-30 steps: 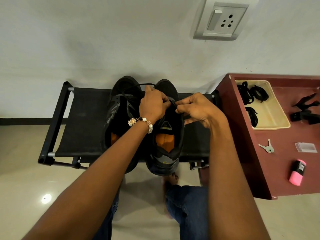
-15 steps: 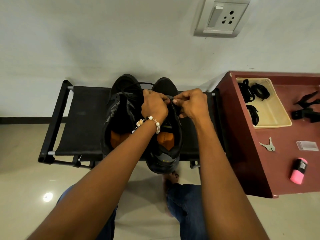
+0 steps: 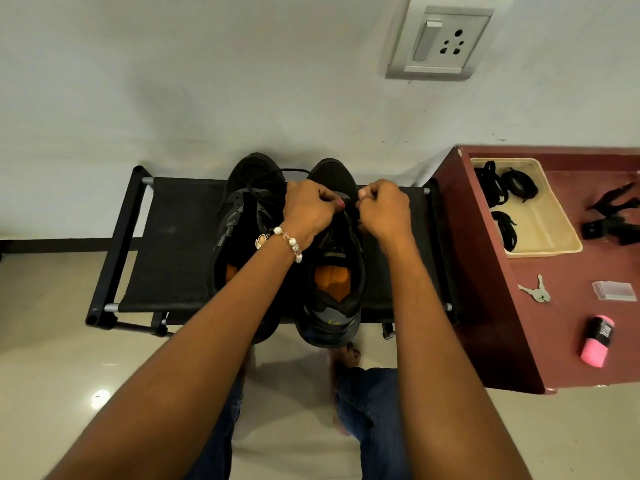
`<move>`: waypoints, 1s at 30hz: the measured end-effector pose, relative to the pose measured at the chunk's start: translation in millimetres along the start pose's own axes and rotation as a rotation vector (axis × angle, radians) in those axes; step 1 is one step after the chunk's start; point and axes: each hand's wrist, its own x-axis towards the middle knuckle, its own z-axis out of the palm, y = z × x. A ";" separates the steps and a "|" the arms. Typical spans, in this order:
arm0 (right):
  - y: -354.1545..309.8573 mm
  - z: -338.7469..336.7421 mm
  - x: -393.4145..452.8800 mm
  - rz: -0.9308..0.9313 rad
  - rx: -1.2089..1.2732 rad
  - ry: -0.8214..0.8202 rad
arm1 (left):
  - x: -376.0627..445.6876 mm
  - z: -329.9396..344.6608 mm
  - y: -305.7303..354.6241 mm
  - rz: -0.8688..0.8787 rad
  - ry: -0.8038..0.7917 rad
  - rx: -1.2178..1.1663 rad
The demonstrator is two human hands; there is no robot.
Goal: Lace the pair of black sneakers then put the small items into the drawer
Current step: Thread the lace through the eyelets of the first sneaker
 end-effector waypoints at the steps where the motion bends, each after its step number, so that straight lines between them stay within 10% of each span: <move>1: -0.6 -4.4 -1.1 0.031 0.105 0.003 | -2.3 -1.5 -0.1 0.018 0.024 -0.026; 10: -45.6 -60.9 -12.8 -0.177 1.067 0.178 | -18.2 -33.3 24.9 0.102 -0.008 -0.473; 21: -41.7 -22.2 -7.9 -0.211 0.376 -0.075 | -25.6 -28.7 22.5 0.198 -0.156 -0.562; 30: -41.6 -21.2 -15.0 -0.111 0.744 -0.213 | -25.9 -37.8 27.7 0.084 -0.402 -0.675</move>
